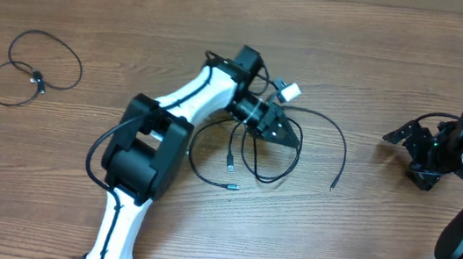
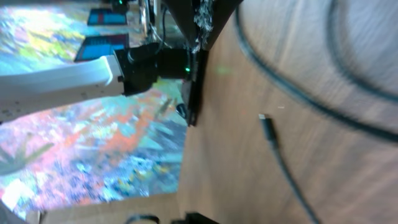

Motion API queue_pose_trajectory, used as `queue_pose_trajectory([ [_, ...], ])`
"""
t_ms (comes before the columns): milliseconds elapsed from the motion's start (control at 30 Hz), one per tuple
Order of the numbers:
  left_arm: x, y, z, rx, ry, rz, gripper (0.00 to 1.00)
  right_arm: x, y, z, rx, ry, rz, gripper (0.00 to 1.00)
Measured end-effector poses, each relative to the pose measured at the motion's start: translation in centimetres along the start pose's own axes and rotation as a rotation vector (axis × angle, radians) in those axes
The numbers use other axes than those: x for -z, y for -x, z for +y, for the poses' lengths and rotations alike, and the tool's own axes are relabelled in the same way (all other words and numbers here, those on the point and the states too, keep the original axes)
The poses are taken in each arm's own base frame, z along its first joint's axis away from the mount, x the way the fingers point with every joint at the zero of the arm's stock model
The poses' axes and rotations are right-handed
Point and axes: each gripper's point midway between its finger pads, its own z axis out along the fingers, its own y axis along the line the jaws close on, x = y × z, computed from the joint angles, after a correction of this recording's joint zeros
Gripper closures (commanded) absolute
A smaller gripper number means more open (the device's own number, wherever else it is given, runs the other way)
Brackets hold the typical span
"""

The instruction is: Untangle cables

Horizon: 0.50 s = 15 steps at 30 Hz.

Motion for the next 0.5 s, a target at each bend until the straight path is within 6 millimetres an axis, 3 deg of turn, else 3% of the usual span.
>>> queue_pose_trajectory([
  [267,-3.2,-1.3,-1.2,-0.036,-0.016,0.074,0.96,0.0,0.0,0.0,0.000,0.000,0.001,0.00],
  [500,-4.7,-2.3,0.9,-0.006,0.131,0.122,0.96,0.0,0.0,0.0,0.000,0.000,0.000,0.00],
])
